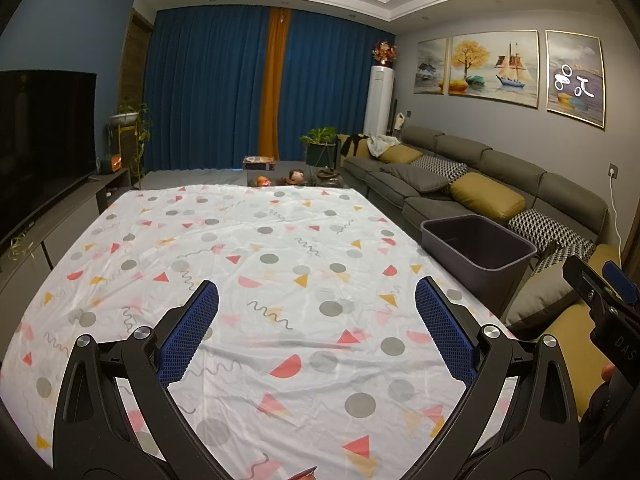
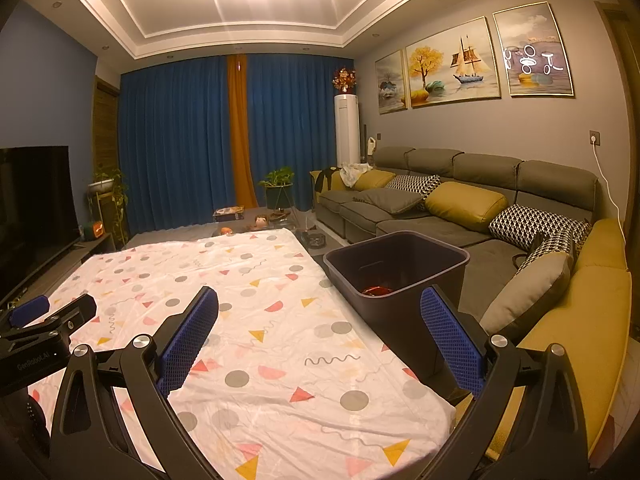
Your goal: Collect trash
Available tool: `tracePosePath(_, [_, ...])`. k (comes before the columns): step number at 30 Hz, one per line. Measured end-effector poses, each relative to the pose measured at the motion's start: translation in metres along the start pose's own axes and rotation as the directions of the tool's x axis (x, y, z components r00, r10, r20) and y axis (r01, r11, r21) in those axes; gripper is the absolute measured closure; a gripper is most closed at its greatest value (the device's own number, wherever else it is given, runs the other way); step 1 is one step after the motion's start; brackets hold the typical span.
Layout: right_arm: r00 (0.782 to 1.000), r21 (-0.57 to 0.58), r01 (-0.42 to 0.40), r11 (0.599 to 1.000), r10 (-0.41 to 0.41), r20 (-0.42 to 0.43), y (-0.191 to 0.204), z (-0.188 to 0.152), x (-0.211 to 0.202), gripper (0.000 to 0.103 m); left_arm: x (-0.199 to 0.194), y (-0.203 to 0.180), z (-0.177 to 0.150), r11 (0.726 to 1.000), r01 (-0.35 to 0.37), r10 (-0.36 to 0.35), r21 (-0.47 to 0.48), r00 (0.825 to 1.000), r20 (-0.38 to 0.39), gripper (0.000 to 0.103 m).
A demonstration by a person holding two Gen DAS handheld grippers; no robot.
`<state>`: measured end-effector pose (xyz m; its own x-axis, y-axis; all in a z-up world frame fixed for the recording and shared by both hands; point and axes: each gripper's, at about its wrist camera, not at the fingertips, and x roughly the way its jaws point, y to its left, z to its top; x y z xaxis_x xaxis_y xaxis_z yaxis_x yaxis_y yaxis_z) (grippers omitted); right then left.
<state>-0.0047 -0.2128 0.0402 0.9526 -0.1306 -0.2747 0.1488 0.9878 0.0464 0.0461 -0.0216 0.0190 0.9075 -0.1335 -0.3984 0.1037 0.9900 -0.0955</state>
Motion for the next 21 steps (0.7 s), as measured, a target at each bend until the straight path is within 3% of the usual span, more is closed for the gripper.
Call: tracePosePath(21, [1.0,0.005,0.003,1.0,-0.003,-0.002,0.0001,-0.0009,-0.0001,0.006,-0.0012,-0.003,-0.0033,1.0,0.006,-0.006,0.002,1.0,-0.006,0.006])
